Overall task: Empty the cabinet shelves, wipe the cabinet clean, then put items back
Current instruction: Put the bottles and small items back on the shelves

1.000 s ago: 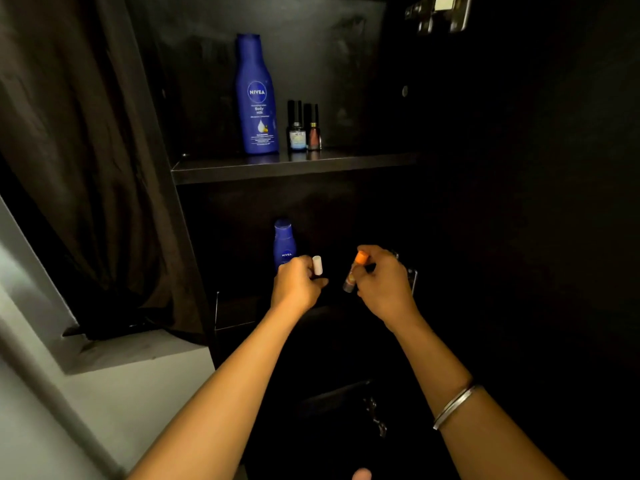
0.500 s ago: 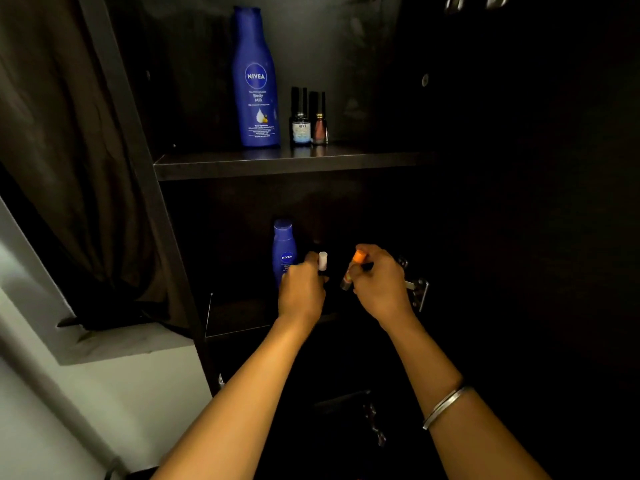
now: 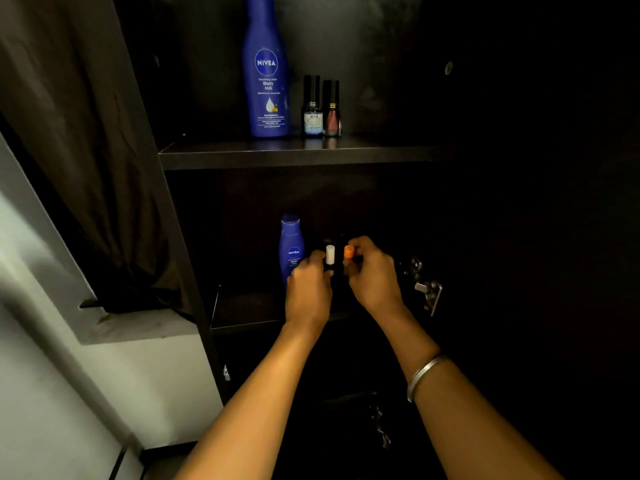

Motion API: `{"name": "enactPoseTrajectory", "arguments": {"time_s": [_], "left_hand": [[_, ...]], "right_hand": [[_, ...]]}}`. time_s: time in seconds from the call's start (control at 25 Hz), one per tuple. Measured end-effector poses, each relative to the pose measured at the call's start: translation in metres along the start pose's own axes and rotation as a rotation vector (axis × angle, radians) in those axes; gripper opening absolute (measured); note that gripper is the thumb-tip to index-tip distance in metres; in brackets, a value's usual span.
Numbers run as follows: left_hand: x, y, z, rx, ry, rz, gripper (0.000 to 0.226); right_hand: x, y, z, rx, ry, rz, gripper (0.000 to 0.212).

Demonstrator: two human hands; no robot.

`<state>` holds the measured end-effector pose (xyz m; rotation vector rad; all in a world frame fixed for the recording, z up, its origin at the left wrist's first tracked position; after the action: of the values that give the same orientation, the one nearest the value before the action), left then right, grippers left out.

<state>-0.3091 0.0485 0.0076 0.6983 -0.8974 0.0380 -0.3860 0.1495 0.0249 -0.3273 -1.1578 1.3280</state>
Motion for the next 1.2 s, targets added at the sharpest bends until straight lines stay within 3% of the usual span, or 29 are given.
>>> {"name": "enactPoseTrajectory", "arguments": {"time_s": [0.72,1.04,1.2], "left_hand": [[0.007,0.000,-0.021,0.014,0.044,0.008,0.021],[0.010,-0.020,-0.047,-0.129,0.127,-0.037,0.028],[0.016,-0.035,-0.071,-0.267,0.161,-0.068,0.028]], "right_hand": [[0.000,0.011,-0.010,-0.093,-0.017,0.018,0.037],[0.003,0.008,-0.036,-0.090,0.031,0.064,0.046],[0.009,0.002,-0.064,-0.078,0.143,0.060,0.039]]}}
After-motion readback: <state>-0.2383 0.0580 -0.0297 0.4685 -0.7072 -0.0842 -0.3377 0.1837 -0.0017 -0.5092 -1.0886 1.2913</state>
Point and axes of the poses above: each hand's wrist, its own z-axis towards the middle knuckle, its own x-axis out of the back of the hand, y = z × x, the point moved 2 cm from there along z, towards the middle knuckle, and after that the axes turned 10 degrees about z, right-handed, at the moved point
